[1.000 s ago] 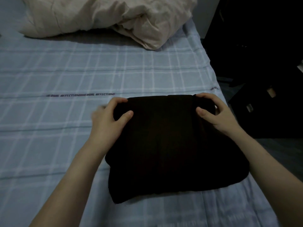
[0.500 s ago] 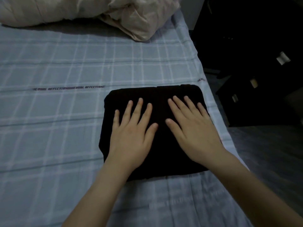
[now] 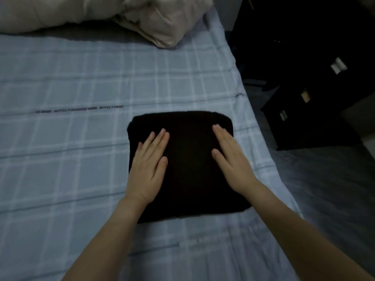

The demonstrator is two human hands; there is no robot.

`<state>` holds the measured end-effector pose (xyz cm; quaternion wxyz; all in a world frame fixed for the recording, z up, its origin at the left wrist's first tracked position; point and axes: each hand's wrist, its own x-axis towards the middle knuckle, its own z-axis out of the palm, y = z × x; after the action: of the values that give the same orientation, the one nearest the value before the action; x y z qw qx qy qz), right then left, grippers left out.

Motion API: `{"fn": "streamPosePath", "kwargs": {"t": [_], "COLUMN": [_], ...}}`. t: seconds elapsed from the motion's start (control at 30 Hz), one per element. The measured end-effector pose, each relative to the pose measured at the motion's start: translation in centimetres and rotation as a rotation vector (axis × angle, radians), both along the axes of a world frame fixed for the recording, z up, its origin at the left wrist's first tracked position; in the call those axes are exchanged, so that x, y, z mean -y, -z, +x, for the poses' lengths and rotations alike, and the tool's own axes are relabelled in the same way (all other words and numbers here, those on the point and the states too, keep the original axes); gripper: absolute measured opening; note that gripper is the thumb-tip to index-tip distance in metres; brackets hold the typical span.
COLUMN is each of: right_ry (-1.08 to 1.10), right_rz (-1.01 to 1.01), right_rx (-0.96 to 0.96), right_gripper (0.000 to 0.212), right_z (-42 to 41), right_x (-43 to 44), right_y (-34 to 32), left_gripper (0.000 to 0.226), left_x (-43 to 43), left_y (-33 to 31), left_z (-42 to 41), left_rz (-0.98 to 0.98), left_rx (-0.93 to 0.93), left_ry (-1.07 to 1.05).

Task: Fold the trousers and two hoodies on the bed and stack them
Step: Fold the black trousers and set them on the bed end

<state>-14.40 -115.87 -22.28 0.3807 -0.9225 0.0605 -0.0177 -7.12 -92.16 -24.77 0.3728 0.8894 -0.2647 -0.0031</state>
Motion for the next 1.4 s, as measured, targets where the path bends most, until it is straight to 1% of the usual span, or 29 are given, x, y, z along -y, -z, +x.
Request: {"fn": "streamPosePath", "kwargs": {"t": [0.1,0.17,0.2,0.23,0.3,0.33,0.37,0.43,0.47,0.53,0.6,0.67,0.77,0.83,0.9,0.97,1.0,1.1,1.2,1.3,1.33,1.4], "right_ry": [0.014,0.116,0.203,0.286,0.359,0.344,0.321,0.263,0.249,0.245,0.242,0.235,0.239,0.278,0.321,0.326,0.332,0.404,0.445,0.457,0.455,0.451], "right_rz": [-0.029,-0.077,-0.041,0.064,0.390,0.520,0.594,0.655,0.685,0.741,0.782,0.811,0.855,0.877,0.859,0.837,0.830,0.783,0.783,0.741,0.724,0.715], "right_rx": [0.055,0.139,0.149,0.118,-0.008,-0.078,-0.151,-0.254,-0.263,-0.263,-0.285,-0.308,-0.334,-0.310,-0.228,-0.166,-0.158,-0.154,-0.183,-0.201,-0.204,-0.206], "right_gripper": [0.055,0.061,0.068,0.076,0.087,0.086,0.087,0.093,0.093,0.087,0.082,0.081,0.087,0.084,0.077,0.065,0.060,0.056,0.052,0.056,0.062,0.082], "right_z": [-0.6,-1.2,-1.6,-2.1,-2.9,-3.2,-3.3,-3.1,-2.9,-2.7,-2.7,-3.1,-3.9,-4.8,-6.1,-7.5,-8.0,-8.5,-8.2,-7.9,-8.1,-8.5], "right_x": [0.1,0.0,-0.1,0.0,0.4,0.6,0.9,1.6,1.9,2.1,1.9,1.7,0.9,0.6,0.9,1.8,2.4,5.4,8.3,9.2,9.4,9.5], "right_y": [-1.6,-2.0,-2.1,-2.3,-2.5,-2.3,-2.3,-2.0,-1.8,-1.7,-1.9,-2.0,-2.7,-2.9,-3.1,-3.8,-4.3,-5.8,-5.8,-3.8,-3.0,-1.7], "left_gripper": [0.054,0.053,0.052,0.052,0.057,0.063,0.071,0.086,0.089,0.089,0.085,0.081,0.078,0.078,0.078,0.079,0.080,0.081,0.082,0.086,0.086,0.085], "left_x": [-0.6,-1.3,-1.7,-2.2,-3.2,-3.7,-3.9,-3.7,-3.5,-3.0,-3.0,-3.2,-3.8,-4.2,-4.1,-3.4,-2.6,0.5,3.9,5.6,6.0,6.1], "left_y": [-1.8,-2.9,-3.2,-3.4,-3.4,-3.3,-3.3,-3.0,-2.8,-2.7,-2.6,-2.4,-3.0,-3.6,-4.5,-4.9,-5.0,-5.3,-5.0,-3.5,-3.0,-2.2], "left_z": [-0.2,-0.4,-0.7,-1.1,-2.3,-2.9,-3.4,-4.1,-4.3,-4.5,-4.9,-5.3,-5.3,-5.4,-6.1,-7.2,-7.8,-8.9,-9.0,-9.4,-9.7,-10.0], "left_rz": [0.065,0.052,0.021,-0.019,-0.086,-0.112,-0.140,-0.210,-0.243,-0.340,-0.477,-0.538,-0.613,-0.656,-0.660,-0.666,-0.677,-0.708,-0.726,-0.713,-0.704,-0.680], "left_rx": [0.002,0.022,0.037,0.050,0.039,-0.003,-0.063,-0.167,-0.209,-0.349,-0.493,-0.558,-0.647,-0.692,-0.683,-0.656,-0.650,-0.636,-0.639,-0.663,-0.671,-0.665], "left_ry": [0.050,0.073,0.068,0.042,-0.075,-0.154,-0.224,-0.300,-0.323,-0.372,-0.350,-0.294,-0.270,-0.257,-0.233,-0.225,-0.221,-0.219,-0.227,-0.279,-0.292,-0.305]}}
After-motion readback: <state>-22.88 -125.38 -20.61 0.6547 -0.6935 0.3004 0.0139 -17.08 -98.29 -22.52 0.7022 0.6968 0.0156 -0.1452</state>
